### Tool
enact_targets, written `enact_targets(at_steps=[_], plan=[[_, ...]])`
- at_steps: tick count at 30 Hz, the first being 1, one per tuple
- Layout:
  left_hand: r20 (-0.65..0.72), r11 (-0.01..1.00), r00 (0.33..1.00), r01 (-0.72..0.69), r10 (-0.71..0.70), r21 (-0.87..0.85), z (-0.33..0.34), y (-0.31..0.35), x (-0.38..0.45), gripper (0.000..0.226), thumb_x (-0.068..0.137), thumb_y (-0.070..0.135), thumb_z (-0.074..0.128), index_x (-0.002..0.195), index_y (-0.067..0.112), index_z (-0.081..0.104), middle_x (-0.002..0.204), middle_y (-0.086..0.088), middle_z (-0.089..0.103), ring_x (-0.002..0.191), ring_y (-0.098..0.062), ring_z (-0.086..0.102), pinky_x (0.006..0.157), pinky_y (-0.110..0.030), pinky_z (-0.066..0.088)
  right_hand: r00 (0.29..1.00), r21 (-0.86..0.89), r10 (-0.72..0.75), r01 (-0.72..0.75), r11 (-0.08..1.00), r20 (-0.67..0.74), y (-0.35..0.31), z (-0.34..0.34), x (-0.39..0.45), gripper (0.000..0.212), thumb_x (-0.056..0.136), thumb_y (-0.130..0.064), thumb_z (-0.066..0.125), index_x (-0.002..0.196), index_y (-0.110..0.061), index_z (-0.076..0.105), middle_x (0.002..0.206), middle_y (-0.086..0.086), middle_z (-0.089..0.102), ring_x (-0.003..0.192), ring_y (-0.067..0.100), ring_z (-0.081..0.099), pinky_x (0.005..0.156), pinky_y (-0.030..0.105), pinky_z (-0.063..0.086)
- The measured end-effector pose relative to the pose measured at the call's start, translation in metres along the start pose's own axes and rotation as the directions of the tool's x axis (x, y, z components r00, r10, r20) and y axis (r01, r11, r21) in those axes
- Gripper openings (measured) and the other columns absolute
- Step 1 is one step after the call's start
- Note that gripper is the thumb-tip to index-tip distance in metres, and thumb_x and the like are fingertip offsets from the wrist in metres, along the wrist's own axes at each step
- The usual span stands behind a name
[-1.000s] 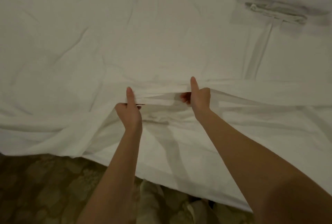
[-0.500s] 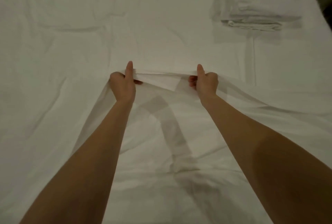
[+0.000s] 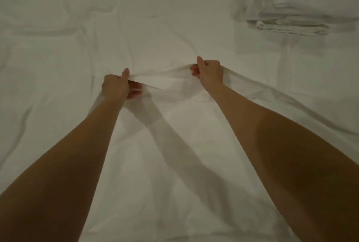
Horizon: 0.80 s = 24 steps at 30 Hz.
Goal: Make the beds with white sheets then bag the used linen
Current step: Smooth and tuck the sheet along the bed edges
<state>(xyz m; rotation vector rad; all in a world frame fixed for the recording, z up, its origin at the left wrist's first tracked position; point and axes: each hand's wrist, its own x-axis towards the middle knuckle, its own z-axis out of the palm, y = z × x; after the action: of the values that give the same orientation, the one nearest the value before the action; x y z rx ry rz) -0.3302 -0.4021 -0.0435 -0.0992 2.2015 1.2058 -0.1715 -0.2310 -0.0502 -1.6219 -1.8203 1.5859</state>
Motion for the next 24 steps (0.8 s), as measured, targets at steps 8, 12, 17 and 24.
enact_targets(at_steps=[8,12,17,24], plan=[[0.371,0.995,0.923,0.101,-0.097,0.010,0.090,0.034,-0.015,0.046,0.096,0.042,0.053,0.072,0.005,0.064,0.045,0.001,0.061,0.040,-0.009,0.060,0.040,-0.014,0.044,0.894,0.281,0.407,-0.446,0.850,0.186,0.017,-0.037,0.024,0.061,0.102,-0.049,0.030,0.079,-0.003,0.064,0.070,0.009,0.068,0.051,0.018,0.065,0.045,0.020,0.044],[0.612,0.939,0.740,0.344,-0.278,0.010,0.147,0.041,-0.044,0.048,0.096,0.045,0.051,0.088,0.000,0.064,0.061,-0.003,0.071,0.054,-0.013,0.069,0.049,-0.017,0.053,0.841,0.403,0.505,-0.537,0.741,0.193,0.033,-0.065,0.020,0.063,0.099,-0.054,0.033,0.082,-0.001,0.065,0.074,0.013,0.071,0.055,0.020,0.067,0.047,0.022,0.049],[0.664,0.904,0.667,0.427,-0.337,0.030,0.171,0.030,-0.062,0.045,0.096,0.047,0.049,0.089,0.004,0.063,0.065,-0.003,0.072,0.057,-0.012,0.070,0.050,-0.019,0.054,0.846,0.365,0.524,-0.522,0.771,0.101,0.052,-0.112,0.018,0.068,0.097,-0.058,0.034,0.078,-0.001,0.067,0.077,0.014,0.072,0.059,0.023,0.068,0.055,0.025,0.052],[0.503,0.905,0.832,0.375,-0.234,-0.201,0.173,0.036,-0.058,0.031,0.103,0.029,0.041,0.088,0.007,0.058,0.056,0.005,0.069,0.051,-0.007,0.067,0.046,-0.014,0.050,0.864,0.369,0.460,-0.503,0.782,0.203,0.037,-0.145,0.019,0.069,0.097,-0.058,0.033,0.080,0.000,0.066,0.066,0.011,0.071,0.049,0.018,0.063,0.048,0.019,0.048]])
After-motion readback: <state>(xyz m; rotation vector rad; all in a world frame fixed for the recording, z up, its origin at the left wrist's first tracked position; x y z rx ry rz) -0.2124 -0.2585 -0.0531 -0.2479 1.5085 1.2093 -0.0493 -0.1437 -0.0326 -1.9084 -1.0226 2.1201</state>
